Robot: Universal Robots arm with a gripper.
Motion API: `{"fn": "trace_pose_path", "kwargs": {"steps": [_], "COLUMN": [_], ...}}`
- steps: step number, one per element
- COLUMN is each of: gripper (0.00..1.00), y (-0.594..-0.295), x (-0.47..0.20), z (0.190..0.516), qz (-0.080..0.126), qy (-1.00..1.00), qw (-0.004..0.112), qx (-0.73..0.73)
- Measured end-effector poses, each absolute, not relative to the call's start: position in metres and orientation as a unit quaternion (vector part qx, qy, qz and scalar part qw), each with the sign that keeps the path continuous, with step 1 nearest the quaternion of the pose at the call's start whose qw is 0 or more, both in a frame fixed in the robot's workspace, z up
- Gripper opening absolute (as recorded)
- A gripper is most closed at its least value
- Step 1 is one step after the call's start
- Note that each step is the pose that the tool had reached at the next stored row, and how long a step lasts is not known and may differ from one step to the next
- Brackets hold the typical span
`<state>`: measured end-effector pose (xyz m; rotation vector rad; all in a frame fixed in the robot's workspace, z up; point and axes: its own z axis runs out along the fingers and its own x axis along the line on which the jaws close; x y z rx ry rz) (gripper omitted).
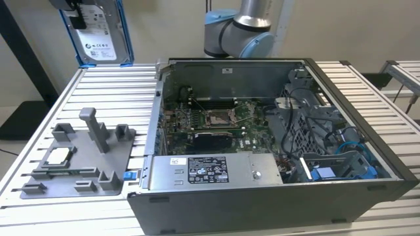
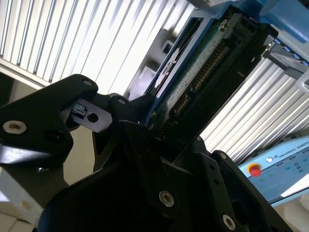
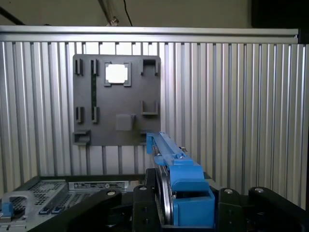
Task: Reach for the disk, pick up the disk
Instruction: 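Pick up the disk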
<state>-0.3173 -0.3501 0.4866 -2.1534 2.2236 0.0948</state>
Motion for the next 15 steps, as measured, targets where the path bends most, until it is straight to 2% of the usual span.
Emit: {"fn": "trace_pose_path", "kwargs": {"steps": [15], "gripper": [0.00], "y": [-0.350], "x": [-0.285], "z": [0.487], "qz": [0.031], "qy": [0.718], "qw": [0.022], "qx": [-0.695]}}
